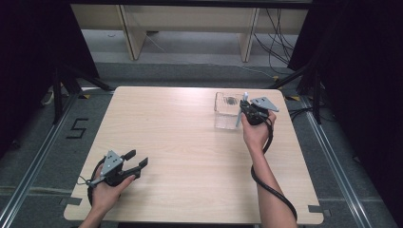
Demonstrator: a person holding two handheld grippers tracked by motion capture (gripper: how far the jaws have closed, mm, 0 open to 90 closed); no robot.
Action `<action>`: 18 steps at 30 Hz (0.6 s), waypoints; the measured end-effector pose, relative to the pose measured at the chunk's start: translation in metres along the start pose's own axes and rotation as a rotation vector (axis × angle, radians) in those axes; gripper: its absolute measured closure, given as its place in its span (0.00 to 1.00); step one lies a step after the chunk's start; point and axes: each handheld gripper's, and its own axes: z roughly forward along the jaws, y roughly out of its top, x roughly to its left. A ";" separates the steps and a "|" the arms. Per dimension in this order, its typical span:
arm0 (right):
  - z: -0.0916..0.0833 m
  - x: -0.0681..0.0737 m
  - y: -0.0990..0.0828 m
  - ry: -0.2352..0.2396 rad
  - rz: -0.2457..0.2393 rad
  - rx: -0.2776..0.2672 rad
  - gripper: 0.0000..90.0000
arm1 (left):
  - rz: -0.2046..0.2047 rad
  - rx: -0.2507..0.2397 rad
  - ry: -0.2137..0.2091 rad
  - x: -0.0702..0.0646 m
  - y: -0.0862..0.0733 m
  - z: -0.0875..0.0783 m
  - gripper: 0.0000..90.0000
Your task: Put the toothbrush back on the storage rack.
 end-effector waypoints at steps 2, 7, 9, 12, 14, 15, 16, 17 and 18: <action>0.001 0.000 -0.001 -0.002 0.006 0.005 0.92 | -0.001 0.000 0.000 0.000 0.000 0.000 0.42; 0.000 0.001 -0.003 -0.005 0.023 0.013 0.92 | 0.000 -0.002 -0.002 0.000 -0.001 0.000 0.42; -0.001 0.003 -0.003 -0.010 0.052 0.022 0.91 | 0.001 -0.004 -0.002 0.001 0.000 0.000 0.42; 0.001 -0.001 -0.004 -0.002 0.012 0.011 0.90 | 0.002 -0.004 -0.002 0.001 0.000 0.000 0.42; 0.001 -0.001 -0.005 -0.008 0.016 0.012 0.88 | 0.002 -0.003 -0.002 0.001 0.000 0.001 0.42; 0.000 0.002 -0.005 -0.012 0.045 0.021 0.87 | 0.002 -0.003 -0.002 0.001 0.000 0.001 0.42; 0.001 -0.001 -0.005 -0.003 0.020 0.017 0.85 | 0.001 -0.002 -0.002 0.001 0.000 0.001 0.42; 0.001 -0.001 -0.005 0.001 0.031 0.018 0.84 | 0.002 -0.003 -0.002 0.001 0.000 0.001 0.42; 0.000 -0.002 -0.006 -0.012 0.010 0.015 0.81 | 0.001 -0.002 -0.002 0.001 0.000 0.001 0.42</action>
